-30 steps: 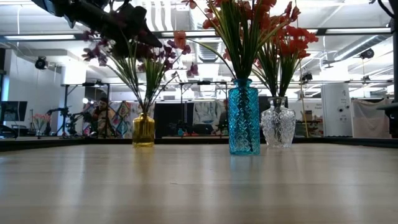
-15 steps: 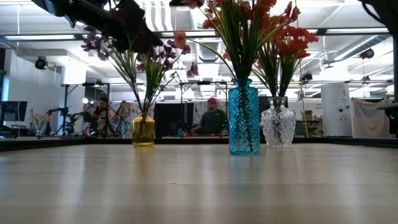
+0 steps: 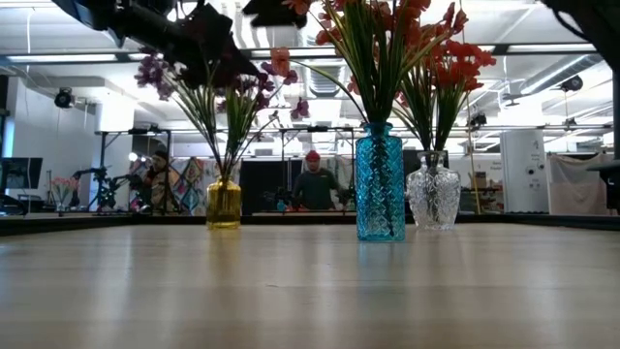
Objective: Sort flowers into vase by color
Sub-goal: Put the violet flowers into the yellow vase
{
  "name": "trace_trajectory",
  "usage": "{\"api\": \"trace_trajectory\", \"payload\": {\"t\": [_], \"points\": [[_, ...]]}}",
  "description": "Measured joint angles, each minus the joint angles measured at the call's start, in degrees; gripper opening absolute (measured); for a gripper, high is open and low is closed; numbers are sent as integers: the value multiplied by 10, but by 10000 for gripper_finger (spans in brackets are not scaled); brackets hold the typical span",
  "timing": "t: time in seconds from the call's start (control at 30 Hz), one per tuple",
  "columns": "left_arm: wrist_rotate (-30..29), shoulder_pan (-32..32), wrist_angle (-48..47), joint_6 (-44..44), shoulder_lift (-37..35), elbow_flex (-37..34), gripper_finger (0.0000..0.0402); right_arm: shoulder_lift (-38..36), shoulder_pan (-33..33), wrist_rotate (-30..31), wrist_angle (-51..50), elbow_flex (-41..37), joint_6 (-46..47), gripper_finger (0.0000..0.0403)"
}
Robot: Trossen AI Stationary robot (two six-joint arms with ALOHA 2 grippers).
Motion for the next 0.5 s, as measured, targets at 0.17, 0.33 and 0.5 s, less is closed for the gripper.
{"api": "trace_trajectory", "payload": {"t": [0.17, 0.33, 0.5], "points": [[0, 1, 4, 1, 20, 0, 314, -35, 31, -1, -49, 1, 32, 264], [0, 1, 11, 6, 47, 0, 314, -34, 79, 0, -75, -1, 47, 249], [-1, 1, 16, -40, 66, 9, 314, -30, 118, 0, -68, -37, 52, 241]]}}
